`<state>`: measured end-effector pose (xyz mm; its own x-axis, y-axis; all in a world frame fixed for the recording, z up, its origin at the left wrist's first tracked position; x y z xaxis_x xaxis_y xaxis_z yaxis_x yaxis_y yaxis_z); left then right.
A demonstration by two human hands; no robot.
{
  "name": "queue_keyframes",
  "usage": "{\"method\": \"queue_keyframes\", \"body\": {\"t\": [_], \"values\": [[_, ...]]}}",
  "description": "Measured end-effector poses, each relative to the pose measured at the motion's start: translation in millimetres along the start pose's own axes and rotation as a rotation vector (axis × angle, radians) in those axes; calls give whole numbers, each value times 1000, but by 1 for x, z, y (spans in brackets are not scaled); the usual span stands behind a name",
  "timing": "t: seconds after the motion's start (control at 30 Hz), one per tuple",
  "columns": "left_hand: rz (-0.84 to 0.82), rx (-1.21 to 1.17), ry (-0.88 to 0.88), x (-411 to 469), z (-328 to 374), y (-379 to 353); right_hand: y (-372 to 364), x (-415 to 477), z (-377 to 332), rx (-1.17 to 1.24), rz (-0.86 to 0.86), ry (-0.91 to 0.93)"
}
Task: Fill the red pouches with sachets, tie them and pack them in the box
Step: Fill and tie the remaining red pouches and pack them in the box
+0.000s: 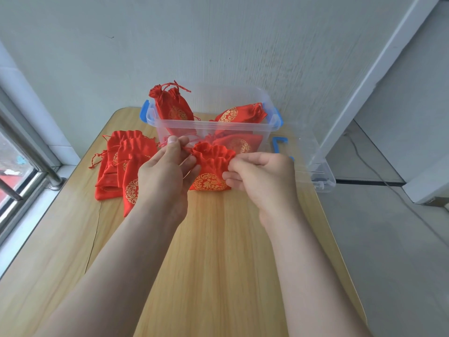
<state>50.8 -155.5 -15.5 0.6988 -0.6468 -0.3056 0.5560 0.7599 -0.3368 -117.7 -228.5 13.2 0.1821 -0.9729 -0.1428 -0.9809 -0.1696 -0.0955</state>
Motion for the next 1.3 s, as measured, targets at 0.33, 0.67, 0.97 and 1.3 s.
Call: {"method": "queue_keyframes", "body": {"t": [0.33, 0.67, 0.97, 1.3], "values": [[31, -5, -14, 3, 0, 2, 2, 7, 13, -255, -164, -52], [54, -19, -15, 5, 0, 4, -4, 5, 15, -43, -319, -227], [62, -14, -2, 5, -1, 5, 0, 3, 8, 5, -287, -179], [51, -47, -8, 1, -1, 5, 7, 12, 9, 173, -15, -182]]}}
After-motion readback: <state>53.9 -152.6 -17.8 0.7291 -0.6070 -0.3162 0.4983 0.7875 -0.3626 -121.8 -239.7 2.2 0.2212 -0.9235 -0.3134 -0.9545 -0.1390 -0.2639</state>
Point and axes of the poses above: each hand's wrist, its own x-axis towards the middle knuckle, its own y-axis out of the back of the hand, z = x × y, the point moved 6 cm from there along x, towards the middle knuckle, and after that the axes turned 9 degrees about x, right-handed, at the moved point
